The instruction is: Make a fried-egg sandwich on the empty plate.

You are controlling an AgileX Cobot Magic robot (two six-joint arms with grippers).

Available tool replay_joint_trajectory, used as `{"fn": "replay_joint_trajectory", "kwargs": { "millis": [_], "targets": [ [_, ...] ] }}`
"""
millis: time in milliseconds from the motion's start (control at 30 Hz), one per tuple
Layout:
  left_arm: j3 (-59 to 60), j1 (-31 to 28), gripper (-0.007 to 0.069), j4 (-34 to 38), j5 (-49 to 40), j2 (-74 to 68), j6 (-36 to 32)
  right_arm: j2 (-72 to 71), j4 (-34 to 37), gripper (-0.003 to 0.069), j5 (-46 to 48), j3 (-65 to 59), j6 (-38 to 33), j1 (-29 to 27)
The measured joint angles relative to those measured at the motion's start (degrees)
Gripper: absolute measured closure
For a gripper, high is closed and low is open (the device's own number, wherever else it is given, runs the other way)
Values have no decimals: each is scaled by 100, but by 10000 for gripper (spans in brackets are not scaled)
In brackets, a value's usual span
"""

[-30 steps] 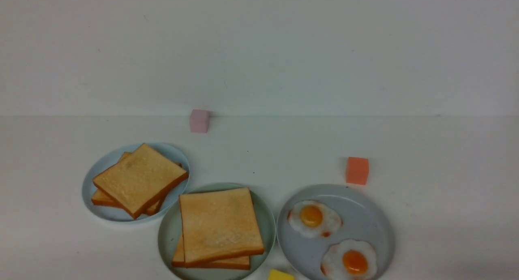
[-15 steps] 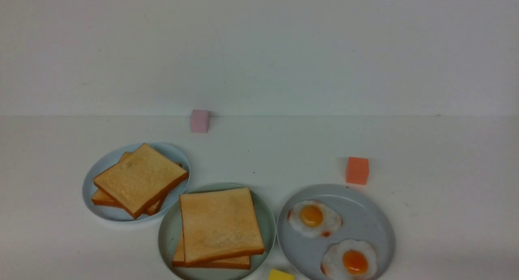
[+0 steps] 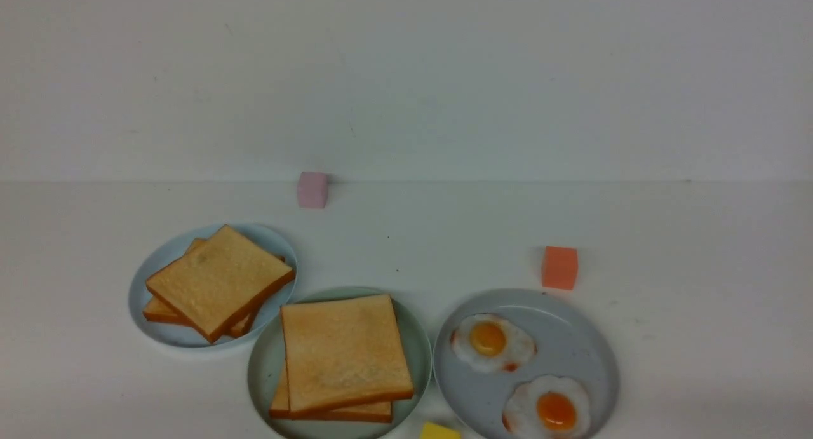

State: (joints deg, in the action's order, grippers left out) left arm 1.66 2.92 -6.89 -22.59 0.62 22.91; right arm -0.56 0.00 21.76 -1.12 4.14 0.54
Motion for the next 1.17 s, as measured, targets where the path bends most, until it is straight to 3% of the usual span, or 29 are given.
{"fn": "replay_joint_trajectory", "kwargs": {
  "millis": [1167],
  "targets": [
    [0,0,585,0,0,0,6,0,0,533,18,6,0,0]
  ]
}}
